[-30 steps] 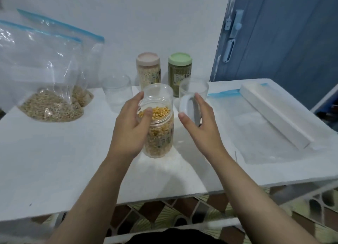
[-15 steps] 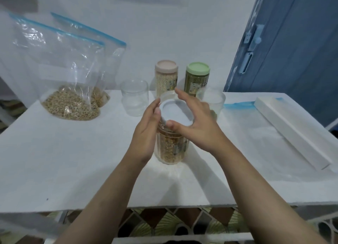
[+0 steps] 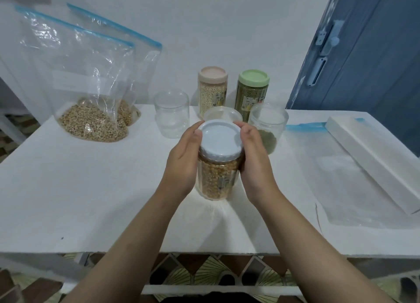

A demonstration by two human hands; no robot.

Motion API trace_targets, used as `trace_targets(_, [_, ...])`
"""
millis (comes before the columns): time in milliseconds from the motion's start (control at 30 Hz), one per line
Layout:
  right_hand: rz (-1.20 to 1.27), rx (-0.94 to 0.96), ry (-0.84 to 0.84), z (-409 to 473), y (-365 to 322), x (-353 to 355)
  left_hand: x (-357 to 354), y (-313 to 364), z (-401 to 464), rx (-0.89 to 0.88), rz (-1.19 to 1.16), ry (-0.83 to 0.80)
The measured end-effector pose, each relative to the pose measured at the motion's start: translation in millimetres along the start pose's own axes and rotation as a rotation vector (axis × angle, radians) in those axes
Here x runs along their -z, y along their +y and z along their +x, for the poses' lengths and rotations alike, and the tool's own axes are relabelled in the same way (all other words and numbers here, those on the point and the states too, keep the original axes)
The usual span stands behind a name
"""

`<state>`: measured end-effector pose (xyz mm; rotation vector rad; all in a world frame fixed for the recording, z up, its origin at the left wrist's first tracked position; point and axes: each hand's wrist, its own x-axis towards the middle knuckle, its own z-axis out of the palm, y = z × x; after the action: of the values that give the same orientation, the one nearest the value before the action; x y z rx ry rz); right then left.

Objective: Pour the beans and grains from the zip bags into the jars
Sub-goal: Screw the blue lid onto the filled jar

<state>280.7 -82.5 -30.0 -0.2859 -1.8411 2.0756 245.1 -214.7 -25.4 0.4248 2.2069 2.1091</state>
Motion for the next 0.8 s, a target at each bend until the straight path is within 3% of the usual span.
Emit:
trace_targets(167, [-0.077, -0.04, -0.06, 4, -6, 2, -4, 0, 2, -0.006, 0.004, 0.006])
trace_targets(333, [-0.243, 0.084, 0.003, 12, -11, -3, -9, 0, 0, -0.081, 0.072, 0.013])
trace_targets(800, [-0.064, 0.056, 0.127, 14, 1, -2, -8, 0, -2, 0.006, 0.007, 0.033])
